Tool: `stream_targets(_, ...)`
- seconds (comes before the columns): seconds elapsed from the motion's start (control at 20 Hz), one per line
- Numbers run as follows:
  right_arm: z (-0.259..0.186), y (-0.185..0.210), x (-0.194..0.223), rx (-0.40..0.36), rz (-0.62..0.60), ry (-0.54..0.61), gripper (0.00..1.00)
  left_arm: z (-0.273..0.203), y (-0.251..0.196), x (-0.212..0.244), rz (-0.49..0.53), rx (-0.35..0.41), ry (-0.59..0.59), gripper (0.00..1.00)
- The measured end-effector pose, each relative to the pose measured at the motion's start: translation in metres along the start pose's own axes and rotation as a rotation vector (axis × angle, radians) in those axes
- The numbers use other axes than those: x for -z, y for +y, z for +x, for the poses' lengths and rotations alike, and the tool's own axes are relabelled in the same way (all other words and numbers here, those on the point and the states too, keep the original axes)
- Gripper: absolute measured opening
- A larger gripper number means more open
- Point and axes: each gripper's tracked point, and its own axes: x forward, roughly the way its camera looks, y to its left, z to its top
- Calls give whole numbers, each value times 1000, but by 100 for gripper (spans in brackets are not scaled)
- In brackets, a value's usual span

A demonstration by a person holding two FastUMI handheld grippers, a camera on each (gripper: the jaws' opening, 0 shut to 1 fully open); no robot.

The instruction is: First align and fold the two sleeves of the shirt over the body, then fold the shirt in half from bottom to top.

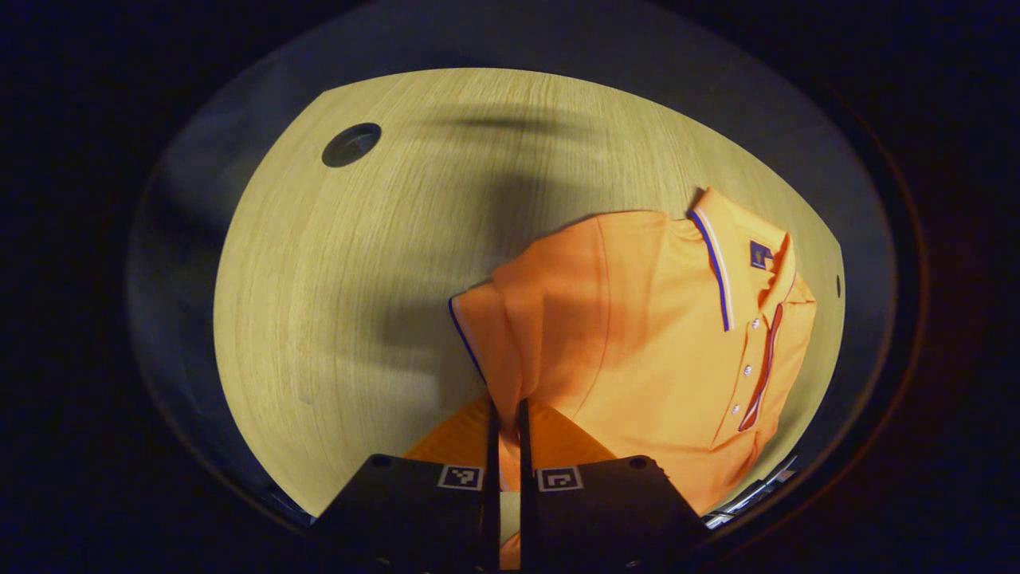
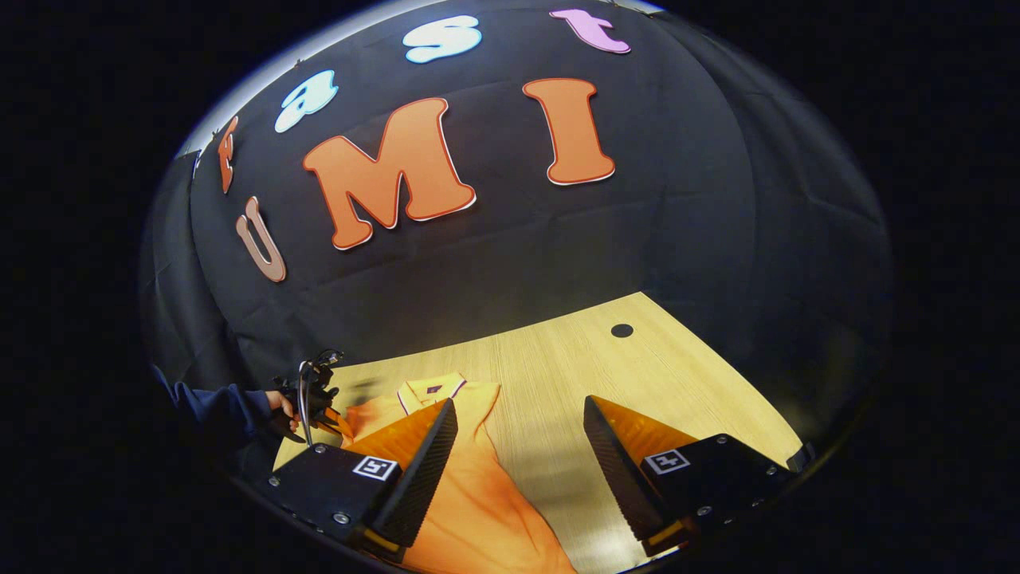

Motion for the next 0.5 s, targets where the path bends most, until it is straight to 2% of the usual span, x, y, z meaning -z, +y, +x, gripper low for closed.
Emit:
stream_targets(0.05, 3, -1, -2, -2, -6, 0, 97, -1, 0, 0, 6, 5, -16, 10)
stream_targets(0.1, 5, -1, -3, -8, -12, 0, 97, -7, -2, 0, 21, 9, -20, 1)
stream_targets(0.5, 19, 4, -5, -56, -26, 10, 97, -50, -31, -14, 163, -29, -125, 1)
